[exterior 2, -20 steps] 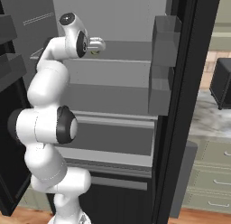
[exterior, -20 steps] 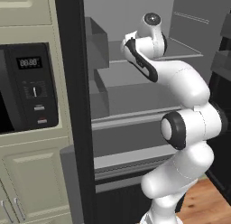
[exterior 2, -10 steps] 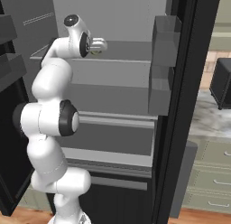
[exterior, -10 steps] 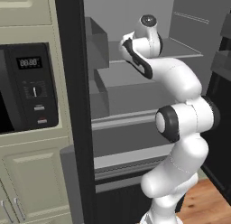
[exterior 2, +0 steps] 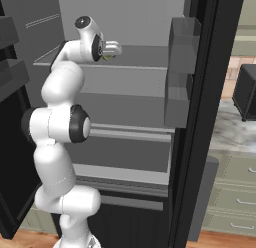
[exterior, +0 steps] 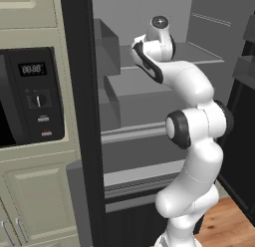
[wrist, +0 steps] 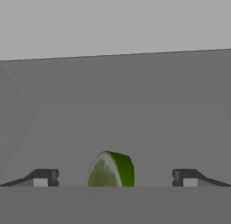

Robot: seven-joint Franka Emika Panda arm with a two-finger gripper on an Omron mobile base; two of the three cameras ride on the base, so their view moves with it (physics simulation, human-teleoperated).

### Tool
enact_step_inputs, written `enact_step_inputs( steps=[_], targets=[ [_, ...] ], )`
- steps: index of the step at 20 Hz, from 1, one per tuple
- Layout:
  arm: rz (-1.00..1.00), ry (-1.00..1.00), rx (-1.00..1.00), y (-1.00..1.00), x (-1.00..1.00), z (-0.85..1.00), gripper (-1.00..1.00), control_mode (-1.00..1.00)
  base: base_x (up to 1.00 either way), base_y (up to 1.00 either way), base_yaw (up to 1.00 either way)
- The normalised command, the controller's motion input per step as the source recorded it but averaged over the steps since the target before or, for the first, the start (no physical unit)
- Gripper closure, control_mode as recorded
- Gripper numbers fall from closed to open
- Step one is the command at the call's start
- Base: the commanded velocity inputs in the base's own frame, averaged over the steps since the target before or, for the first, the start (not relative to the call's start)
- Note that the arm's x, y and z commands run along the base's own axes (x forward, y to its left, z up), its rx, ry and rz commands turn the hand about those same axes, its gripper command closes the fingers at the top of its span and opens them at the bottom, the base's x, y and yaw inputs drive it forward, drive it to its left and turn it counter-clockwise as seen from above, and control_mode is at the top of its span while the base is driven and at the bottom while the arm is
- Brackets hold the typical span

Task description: There is a bowl on the dining counter. Grab a lemon wedge from the fridge and place it in the bowl. Then get the liquor bottle and glass cup from the cabinet and place them next to the bowl.

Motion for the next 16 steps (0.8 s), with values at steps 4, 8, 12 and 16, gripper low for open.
enact_step_inputs(
  steps=[4, 8, 12, 16],
  targets=[
    [-0.02, 0.02, 0.00, -0.05, 0.19, -0.02, 1.00, -1.00, 0.00, 0.00, 0.00],
    [-0.02, 0.02, 0.00, -0.08, 0.15, -0.03, 1.00, -1.00, 0.00, 0.00, 0.00],
    [-0.01, 0.00, 0.00, -0.11, 0.06, -0.02, 1.00, -1.00, 0.00, 0.00, 0.00],
    [0.00, 0.00, 0.00, -0.06, -0.02, 0.00, 1.00, -1.00, 0.00, 0.00, 0.00]
  ],
)
